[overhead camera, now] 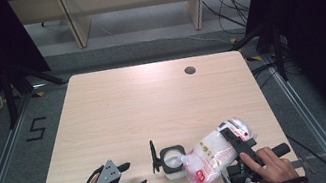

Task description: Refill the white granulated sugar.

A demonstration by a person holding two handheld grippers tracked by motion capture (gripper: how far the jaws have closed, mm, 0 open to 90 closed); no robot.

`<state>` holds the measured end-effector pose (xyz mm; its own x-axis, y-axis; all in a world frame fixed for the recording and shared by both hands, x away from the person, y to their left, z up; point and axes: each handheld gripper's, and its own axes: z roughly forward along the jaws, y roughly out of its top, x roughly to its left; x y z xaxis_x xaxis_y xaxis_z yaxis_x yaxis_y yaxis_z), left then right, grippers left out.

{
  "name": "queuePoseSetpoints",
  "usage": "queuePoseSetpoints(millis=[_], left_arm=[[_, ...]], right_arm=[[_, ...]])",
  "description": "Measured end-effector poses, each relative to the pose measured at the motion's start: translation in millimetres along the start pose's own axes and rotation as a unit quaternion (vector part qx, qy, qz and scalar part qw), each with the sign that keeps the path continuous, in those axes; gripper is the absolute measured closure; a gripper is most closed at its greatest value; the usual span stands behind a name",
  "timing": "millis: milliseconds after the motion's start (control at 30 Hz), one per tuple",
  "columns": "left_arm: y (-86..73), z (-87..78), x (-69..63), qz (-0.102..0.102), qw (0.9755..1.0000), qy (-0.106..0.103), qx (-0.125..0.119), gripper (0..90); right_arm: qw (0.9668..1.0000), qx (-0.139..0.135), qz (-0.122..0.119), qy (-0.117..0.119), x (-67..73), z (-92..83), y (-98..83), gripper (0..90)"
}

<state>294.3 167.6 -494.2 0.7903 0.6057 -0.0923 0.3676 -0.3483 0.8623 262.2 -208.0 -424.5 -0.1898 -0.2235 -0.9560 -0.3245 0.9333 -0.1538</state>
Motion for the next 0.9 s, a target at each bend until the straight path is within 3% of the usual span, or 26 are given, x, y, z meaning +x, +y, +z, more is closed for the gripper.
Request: queuePoseSetpoints(millis=[67, 133, 267, 300, 333, 367, 400, 467, 500, 567, 600, 633, 667, 700, 767, 900], left_arm=[[-0.1, -0.2, 0.2, 0.002, 1.0000, -0.001, 0.003, 18.1], [-1.1, 0.3, -1.1, -0.013, 0.9999, 0.000, 0.002, 18.1], [-0.9, 0.9, -1.6, -0.013, 0.9999, -0.001, 0.000, 18.1], [-0.7, -0.4, -1.0, -0.010, 0.9999, 0.001, 0.008, 18.1], [-0.7, 0.7, -1.4, -0.016, 0.9999, -0.003, 0.000, 18.1], [-0.5, 0.5, -1.5, -0.015, 0.9999, -0.001, -0.001, 18.1], [-0.5, -0.2, -1.2, -0.010, 0.9999, 0.001, 0.001, 18.1], [-0.1, -0.1, 0.1, 0.000, 1.0000, -0.002, 0.002, 18.1], [-1.0, 0.4, -0.7, -0.010, 0.9999, -0.001, 0.003, 18.1], [-0.4, 1.1, -1.5, -0.013, 0.9999, -0.002, 0.001, 18.1], [0.0, -0.1, -0.2, 0.001, 1.0000, -0.003, 0.006, 18.1], [-0.2, -0.1, -0.3, 0.000, 1.0000, -0.003, 0.005, 18.2], [-0.1, 0.1, 0.3, 0.001, 1.0000, -0.003, 0.002, 18.2], [-0.1, 0.2, -0.1, -0.003, 1.0000, -0.001, -0.001, 18.1], [0.0, -0.2, -0.2, -0.002, 1.0000, 0.001, 0.002, 18.1], [-0.1, -0.2, -0.2, 0.000, 1.0000, -0.002, 0.007, 18.1]], right_arm=[[0.9995, 0.024, -0.018, 0.015, -3.7, -4.0, 1.6, 44.0], [0.9995, 0.028, -0.002, 0.016, -2.3, -4.9, 0.9, 44.1], [0.9992, 0.033, -0.011, 0.019, -4.1, -6.4, 2.2, 44.1], [0.9994, 0.028, -0.013, 0.017, -4.4, -5.7, 2.6, 44.1], [0.9991, 0.036, 0.000, 0.020, -2.4, -6.9, 3.2, 44.1], [0.9998, 0.019, -0.008, 0.008, -3.4, -5.2, 2.8, 44.1], [0.9995, 0.026, 0.007, 0.017, -1.2, -6.6, 2.2, 44.1], [0.9994, 0.028, -0.016, 0.011, -7.6, -7.7, 1.0, 44.2], [0.9990, 0.042, 0.012, 0.011, -3.6, -9.0, -0.3, 44.2], [0.9988, 0.046, 0.006, 0.012, -2.5, -9.0, 0.7, 44.2], [0.9991, 0.037, -0.016, 0.012, -4.4, -7.6, 1.9, 44.2], [0.9991, 0.031, -0.023, 0.015, -5.4, -6.4, 2.7, 44.2], [0.9995, 0.029, -0.008, 0.008, -1.0, -5.7, 2.4, 44.3], [0.9996, 0.025, -0.015, 0.006, -1.6, -5.2, 3.1, 44.3], [0.9994, 0.032, 0.000, 0.011, -0.3, -7.2, 2.7, 44.3], [0.9990, 0.042, -0.002, 0.013, -2.3, -8.5, 2.2, 44.4]])
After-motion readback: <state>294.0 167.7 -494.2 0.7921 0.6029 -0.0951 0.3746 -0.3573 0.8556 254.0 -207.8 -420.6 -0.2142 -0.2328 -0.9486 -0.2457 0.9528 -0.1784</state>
